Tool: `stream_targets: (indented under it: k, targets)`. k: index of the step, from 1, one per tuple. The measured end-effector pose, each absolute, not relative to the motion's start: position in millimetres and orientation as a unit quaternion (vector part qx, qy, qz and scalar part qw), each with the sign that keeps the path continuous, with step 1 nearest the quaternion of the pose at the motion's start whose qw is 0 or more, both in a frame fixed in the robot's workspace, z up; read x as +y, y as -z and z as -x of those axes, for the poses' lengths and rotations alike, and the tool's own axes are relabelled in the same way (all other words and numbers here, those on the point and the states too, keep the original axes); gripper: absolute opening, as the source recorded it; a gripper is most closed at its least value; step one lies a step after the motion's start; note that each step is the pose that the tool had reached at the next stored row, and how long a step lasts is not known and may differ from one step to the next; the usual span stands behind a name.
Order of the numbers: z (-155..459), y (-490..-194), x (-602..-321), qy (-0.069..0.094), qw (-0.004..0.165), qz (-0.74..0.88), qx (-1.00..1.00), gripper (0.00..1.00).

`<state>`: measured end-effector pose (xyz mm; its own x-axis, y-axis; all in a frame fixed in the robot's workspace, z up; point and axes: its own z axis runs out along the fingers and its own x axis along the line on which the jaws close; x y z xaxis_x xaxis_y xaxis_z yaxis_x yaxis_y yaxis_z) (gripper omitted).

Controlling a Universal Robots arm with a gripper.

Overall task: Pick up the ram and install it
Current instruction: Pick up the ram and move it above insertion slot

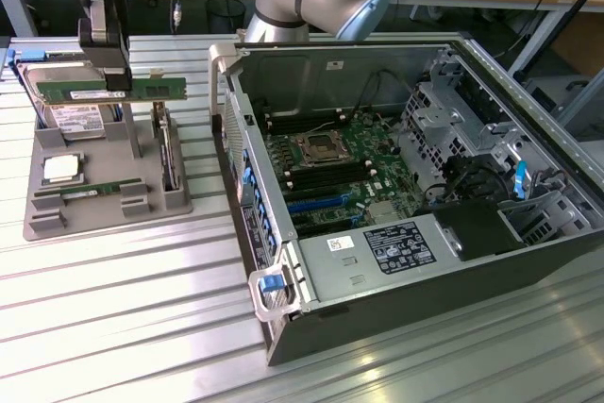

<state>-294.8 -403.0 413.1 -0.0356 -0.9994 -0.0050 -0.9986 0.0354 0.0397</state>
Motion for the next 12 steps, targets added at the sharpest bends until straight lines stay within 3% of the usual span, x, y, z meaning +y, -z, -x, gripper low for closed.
stream_targets:
  k: [12]
  targets:
    - [264.1, -412.7, -403.0, 0.016, 0.012, -0.694, -0.719, 0.13]
